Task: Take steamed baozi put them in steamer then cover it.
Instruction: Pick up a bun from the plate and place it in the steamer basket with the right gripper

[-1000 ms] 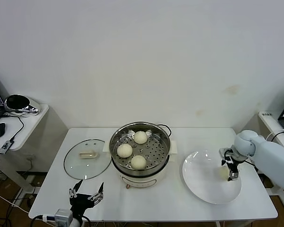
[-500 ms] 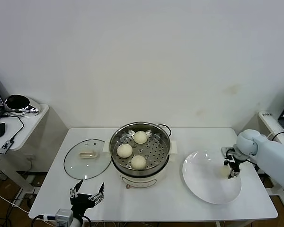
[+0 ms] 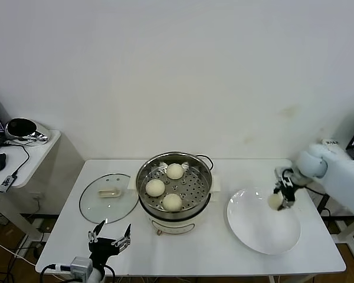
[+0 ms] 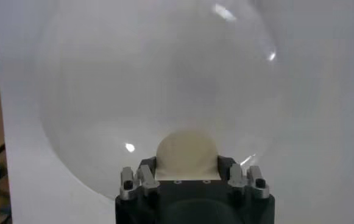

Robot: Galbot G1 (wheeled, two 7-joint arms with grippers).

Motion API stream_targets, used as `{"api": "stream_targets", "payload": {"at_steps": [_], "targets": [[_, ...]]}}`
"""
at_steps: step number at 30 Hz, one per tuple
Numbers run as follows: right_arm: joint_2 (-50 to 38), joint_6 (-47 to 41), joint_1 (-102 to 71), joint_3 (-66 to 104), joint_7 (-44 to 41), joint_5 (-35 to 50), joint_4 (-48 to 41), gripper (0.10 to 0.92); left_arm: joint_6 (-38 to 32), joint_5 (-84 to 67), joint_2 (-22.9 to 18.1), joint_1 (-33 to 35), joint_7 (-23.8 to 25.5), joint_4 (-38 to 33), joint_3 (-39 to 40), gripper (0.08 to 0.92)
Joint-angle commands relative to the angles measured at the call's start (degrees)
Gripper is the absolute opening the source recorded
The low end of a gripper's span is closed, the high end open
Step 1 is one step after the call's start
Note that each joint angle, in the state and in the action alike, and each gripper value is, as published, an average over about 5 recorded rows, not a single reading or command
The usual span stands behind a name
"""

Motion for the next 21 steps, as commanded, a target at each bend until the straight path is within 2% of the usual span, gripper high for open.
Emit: {"api": "stream_targets", "payload": {"at_steps": [1,7,14,21], "targets": [[6.4,-5.6,25.0,-15.7,-2.9,19.0,5.9,0.611,-0.1,-0.5,0.3,-0.2,0.0,-0.8,-0.2,0.823],[16.0,-9.1,31.2,-20.1,-3.0,27.5,3.4,0.611,-0.1,-1.6,0.6,-0.1,0.0,-2.0,-0.8,0.823],[25.0,-11.6,33.0,-21.7,-3.4,33.1,2.3,0.611,-0.1,-2.3,0.7,0.6,-0.2,-3.4,-1.3,0.823],[31.7,-12.9,29.7,-21.7,-2.2,32.8,-2.0,0.612,0.0,-2.7,1.1,1.1,-0.1,-4.6,-1.3,0.823]]}}
